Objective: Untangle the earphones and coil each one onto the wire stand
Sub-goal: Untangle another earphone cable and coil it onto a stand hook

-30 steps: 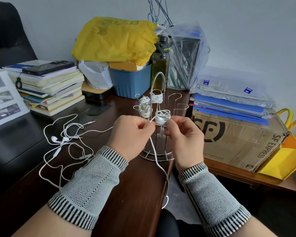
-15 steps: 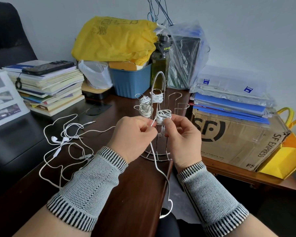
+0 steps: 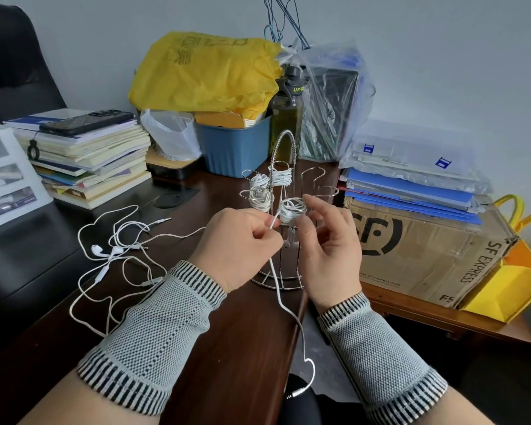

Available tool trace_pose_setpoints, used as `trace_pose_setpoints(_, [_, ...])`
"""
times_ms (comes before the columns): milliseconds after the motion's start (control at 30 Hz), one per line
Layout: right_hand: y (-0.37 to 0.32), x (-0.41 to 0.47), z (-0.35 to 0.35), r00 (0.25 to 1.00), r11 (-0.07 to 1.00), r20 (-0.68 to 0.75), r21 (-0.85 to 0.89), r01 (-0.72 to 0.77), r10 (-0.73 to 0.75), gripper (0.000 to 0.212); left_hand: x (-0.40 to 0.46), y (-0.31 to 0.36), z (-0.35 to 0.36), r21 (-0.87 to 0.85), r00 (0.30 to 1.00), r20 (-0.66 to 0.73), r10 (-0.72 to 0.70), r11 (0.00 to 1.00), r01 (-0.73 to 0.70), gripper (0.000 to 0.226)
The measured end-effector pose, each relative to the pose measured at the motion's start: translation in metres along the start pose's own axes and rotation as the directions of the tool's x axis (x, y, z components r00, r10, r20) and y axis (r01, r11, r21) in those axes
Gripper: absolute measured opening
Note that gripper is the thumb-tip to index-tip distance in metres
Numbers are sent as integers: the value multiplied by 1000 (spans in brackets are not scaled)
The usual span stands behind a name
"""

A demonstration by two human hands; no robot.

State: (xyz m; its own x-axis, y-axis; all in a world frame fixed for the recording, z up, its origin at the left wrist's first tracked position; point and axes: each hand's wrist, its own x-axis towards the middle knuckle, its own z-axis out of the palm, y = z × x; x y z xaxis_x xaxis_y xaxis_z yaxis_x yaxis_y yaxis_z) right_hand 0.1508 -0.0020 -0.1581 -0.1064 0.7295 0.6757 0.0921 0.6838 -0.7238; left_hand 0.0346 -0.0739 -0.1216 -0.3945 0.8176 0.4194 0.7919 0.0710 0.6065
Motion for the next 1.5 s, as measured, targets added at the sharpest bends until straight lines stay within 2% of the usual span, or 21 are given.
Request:
trace_pose_setpoints(100, [4,5,2,998,998,52,-55,-24,27,21,-1,1,-2,-7,1000,1,-5,1000,5,47])
trace_pose_setpoints(233, [8,8,4,988,994,107,-25,-110,113,14,-1,1,-2,-9,1000,6,-1,1000,1,50])
trace_pose_setpoints(367, [7,11,0,988,994,109,-35,-102,105,8,-1,0,-1,-12,1000,11,6,1000,-5,50])
trace_pose_setpoints(467, [1,11,-2,999,993,35,-117,5,-1,18,-2,0,-1,-19,1000,2,18,1000,-18,49])
trace_pose_setpoints(567, [-8,13,-6,989,981,3,-126,146,-147,30,-2,3,-1,-29,1000,-7,20,999,-20,46])
trace_pose_setpoints(700, [-9,18,-4,941,877,140,-342,337,-307,20,-2,4,-1,-48,999,-12,32,998,-33,44])
trace_pose_setpoints(800, [-6,21,0,932,826,182,-432,361,-313,22,-3,5,-1,-59,999,-15,33,998,-34,38])
trace_pose_setpoints(1300, [-12,25,5,933,771,266,-531,351,-242,32,-3,3,-3,-103,1000,8,11,995,-10,43])
trace_pose_setpoints(1400, [-9,21,-1,928,829,243,-424,363,-282,32,-3,4,-3,-94,1000,5,-10,996,10,41])
trace_pose_setpoints(1500, [3,6,-13,964,928,90,-260,266,-251,28,-3,4,-4,-75,999,6,-41,996,41,47])
